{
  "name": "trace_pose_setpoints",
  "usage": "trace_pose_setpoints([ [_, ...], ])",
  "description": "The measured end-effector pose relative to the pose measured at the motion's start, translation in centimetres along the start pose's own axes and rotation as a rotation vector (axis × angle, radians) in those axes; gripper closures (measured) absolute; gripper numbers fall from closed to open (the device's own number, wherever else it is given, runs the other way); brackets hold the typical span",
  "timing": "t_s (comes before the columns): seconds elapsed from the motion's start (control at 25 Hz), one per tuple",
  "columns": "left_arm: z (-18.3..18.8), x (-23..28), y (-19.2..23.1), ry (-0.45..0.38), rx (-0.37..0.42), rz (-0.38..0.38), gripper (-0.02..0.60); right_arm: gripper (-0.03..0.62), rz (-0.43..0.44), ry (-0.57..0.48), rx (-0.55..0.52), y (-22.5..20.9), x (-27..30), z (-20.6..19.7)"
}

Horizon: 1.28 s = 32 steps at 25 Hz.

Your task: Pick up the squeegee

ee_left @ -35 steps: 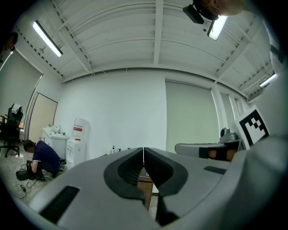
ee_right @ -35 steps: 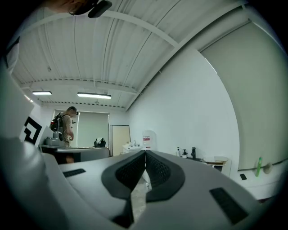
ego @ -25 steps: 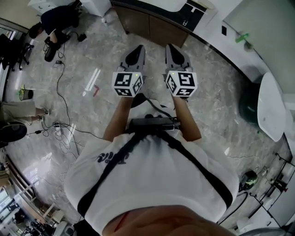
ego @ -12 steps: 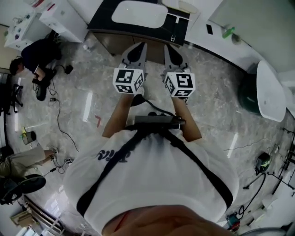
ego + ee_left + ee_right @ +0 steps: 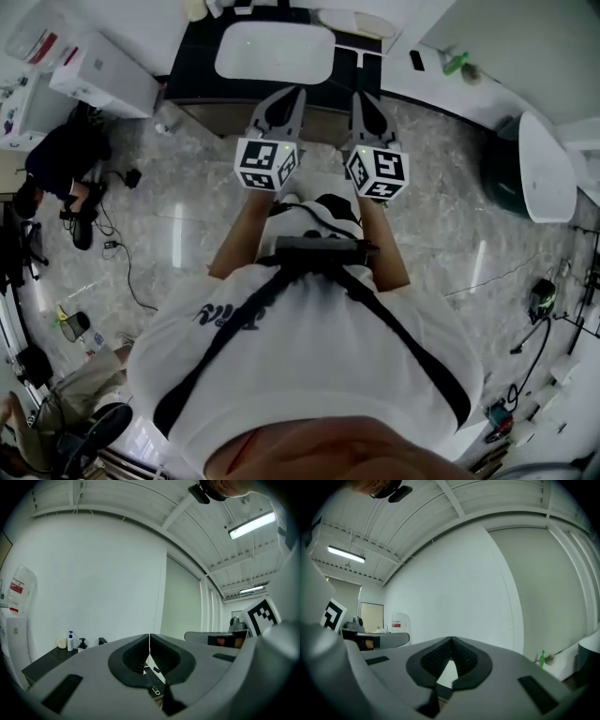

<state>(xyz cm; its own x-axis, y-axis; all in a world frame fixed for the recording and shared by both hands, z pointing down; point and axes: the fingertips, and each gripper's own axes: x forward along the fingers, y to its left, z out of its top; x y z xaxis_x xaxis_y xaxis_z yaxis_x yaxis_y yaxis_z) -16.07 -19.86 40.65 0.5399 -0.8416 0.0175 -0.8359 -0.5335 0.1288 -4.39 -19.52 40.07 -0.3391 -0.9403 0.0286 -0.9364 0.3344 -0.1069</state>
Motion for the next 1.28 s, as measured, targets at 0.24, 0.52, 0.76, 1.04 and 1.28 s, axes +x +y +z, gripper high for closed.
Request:
trace_pose_setpoints([
  [0.24,-1.7,4.5,1.9,0.039,-0.03,-0.043,0.568,0.586,-0.052,0.063,0.019,-3.6,2.9,-1.9],
  [0.52,-5.6,11.2,2.6,0.133,-0.042,-0.079,0.568,0.586,-0.115,0.214,0.035,-9.8,7.2,-7.0],
  [0.76,-9.2,17.3,3.7,0.213,-0.063,-0.086,0.568,0.586,-0.125,0.344,0.066,-14.3,11.7,-11.5],
  [1.04,-12.6,22.8,5.2,0.29,-0.071,-0.077,0.568,0.585,-0.108,0.485,0.077,-18.0,16.4,-16.7],
  [1.28,-15.6,26.4,6.5,0.342,-0.098,-0.064,0.568,0.575,-0.097,0.613,0.056,-20.0,20.1,-22.4],
])
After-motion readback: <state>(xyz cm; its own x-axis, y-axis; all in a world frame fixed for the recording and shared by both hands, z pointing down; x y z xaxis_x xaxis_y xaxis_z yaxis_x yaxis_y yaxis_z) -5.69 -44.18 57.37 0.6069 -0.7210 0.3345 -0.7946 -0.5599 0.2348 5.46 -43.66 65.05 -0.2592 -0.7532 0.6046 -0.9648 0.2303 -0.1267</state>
